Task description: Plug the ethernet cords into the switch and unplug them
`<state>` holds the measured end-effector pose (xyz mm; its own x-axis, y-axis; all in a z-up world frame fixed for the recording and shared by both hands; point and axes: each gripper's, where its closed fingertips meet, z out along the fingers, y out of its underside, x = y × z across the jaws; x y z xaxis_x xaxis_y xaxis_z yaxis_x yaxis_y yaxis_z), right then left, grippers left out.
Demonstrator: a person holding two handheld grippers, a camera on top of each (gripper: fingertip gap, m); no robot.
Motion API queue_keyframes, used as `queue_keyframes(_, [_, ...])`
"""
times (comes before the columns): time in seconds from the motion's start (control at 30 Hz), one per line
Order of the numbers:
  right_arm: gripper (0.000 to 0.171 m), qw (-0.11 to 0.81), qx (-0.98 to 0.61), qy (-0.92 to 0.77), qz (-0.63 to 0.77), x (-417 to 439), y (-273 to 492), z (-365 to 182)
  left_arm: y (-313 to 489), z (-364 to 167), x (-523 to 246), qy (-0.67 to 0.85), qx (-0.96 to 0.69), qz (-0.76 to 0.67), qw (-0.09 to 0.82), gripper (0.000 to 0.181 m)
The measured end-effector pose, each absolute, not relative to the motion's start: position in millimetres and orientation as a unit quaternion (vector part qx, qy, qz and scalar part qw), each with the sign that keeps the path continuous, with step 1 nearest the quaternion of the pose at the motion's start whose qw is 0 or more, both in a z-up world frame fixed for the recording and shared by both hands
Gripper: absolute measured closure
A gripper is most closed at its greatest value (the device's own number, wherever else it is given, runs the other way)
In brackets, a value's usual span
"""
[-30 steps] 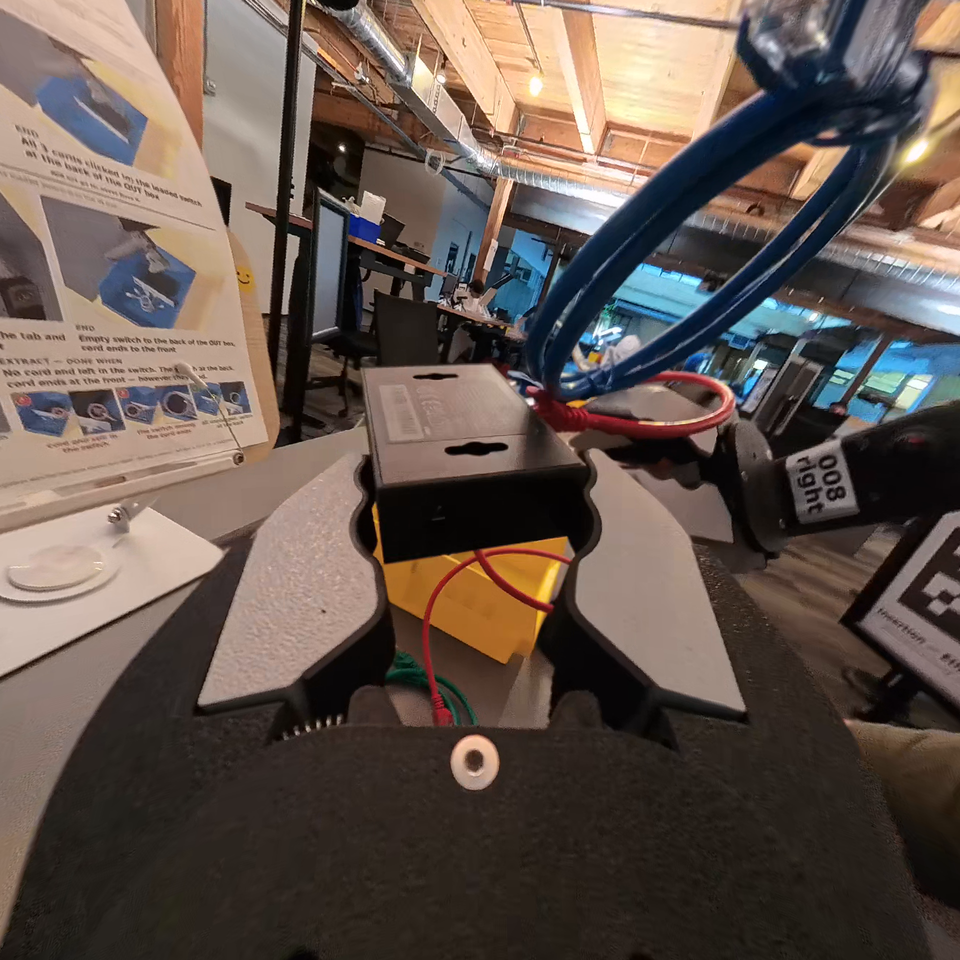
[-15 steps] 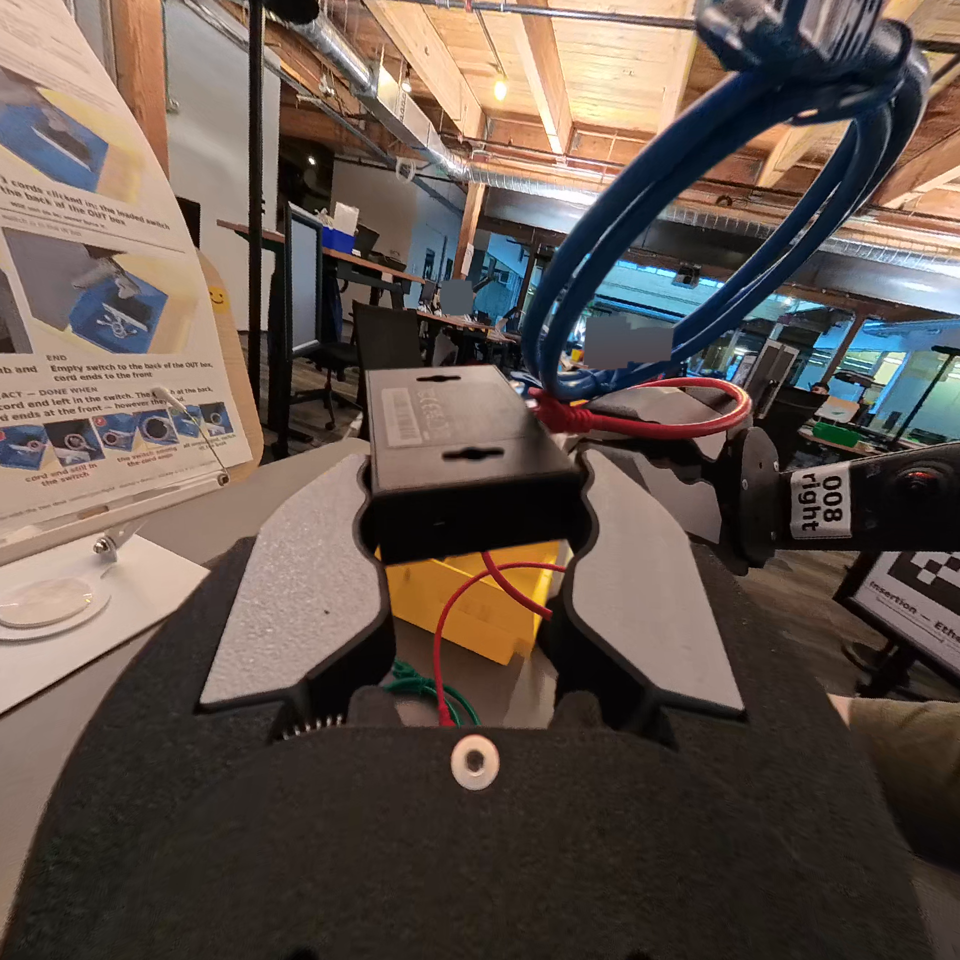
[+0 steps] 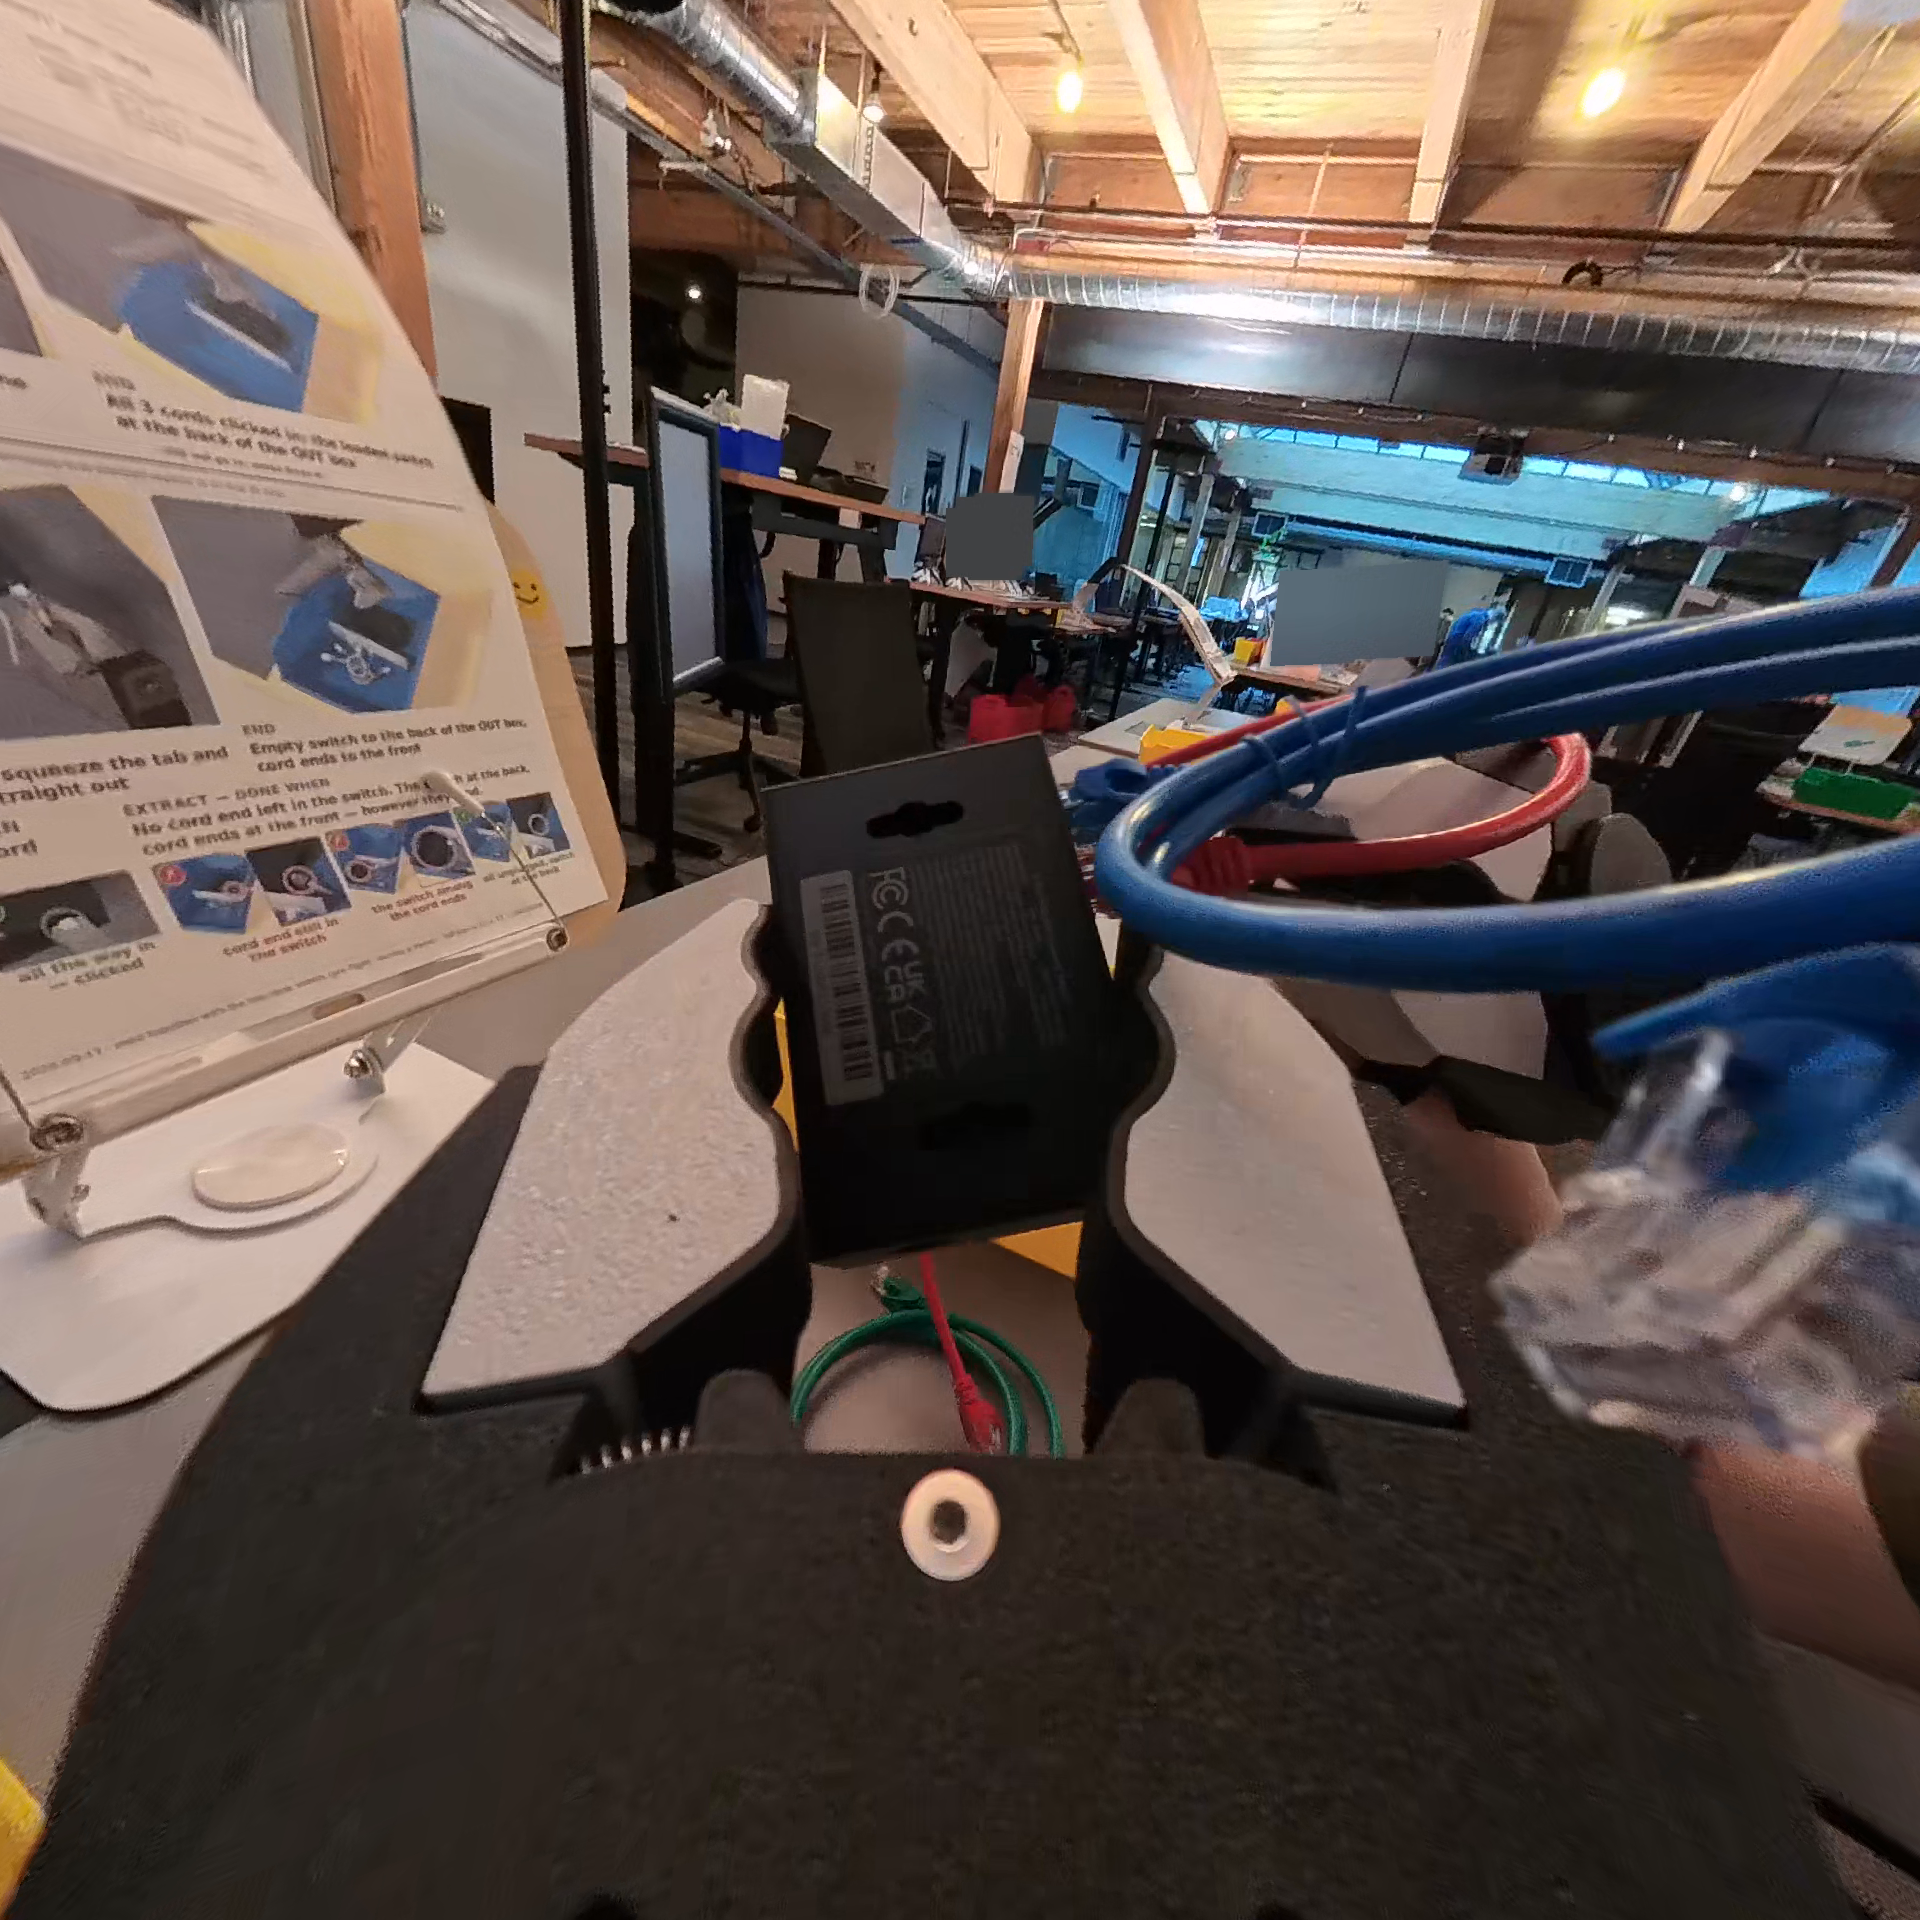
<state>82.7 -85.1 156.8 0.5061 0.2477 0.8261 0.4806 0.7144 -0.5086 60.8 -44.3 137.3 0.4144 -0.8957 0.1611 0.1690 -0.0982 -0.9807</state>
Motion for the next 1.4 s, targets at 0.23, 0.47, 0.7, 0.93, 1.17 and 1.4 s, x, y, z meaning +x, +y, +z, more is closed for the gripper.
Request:
queue_keyframes(0.23, [0.161,0.780,-0.381,-0.495,-0.024,80.4,-83.6,152.7,-26.7,137.5,43.8,0.232,-0.611,-0.503,0.566,0.119])
queue_keyframes(0.47, [0.150,0.766,-0.416,-0.484,0.070,70.7,-66.2,134.7,-30.9,141.3,40.9,0.242,-0.610,-0.503,0.562,0.119])
queue_keyframes(0.7, [0.107,0.793,-0.363,-0.490,-0.012,73.8,-56.8,130.9,-48.5,129.9,53.6,0.304,-0.633,-0.505,0.502,0.119])
queue_keyframes(0.93, [0.123,0.765,-0.297,-0.571,-0.011,65.4,-76.2,111.5,-77.4,97.6,76.1,0.411,-0.660,-0.470,0.418,0.119])
queue_keyframes(1.17, [0.140,0.721,-0.282,-0.632,-0.039,67.2,-85.5,97.4,-81.1,104.9,79.0,0.408,-0.636,-0.504,0.419,0.121])
queue_keyframes(1.4, [0.141,0.734,-0.284,-0.613,-0.069,82.9,-79.6,108.6,-75.7,111.4,67.2,0.401,-0.638,-0.475,0.454,0.099])
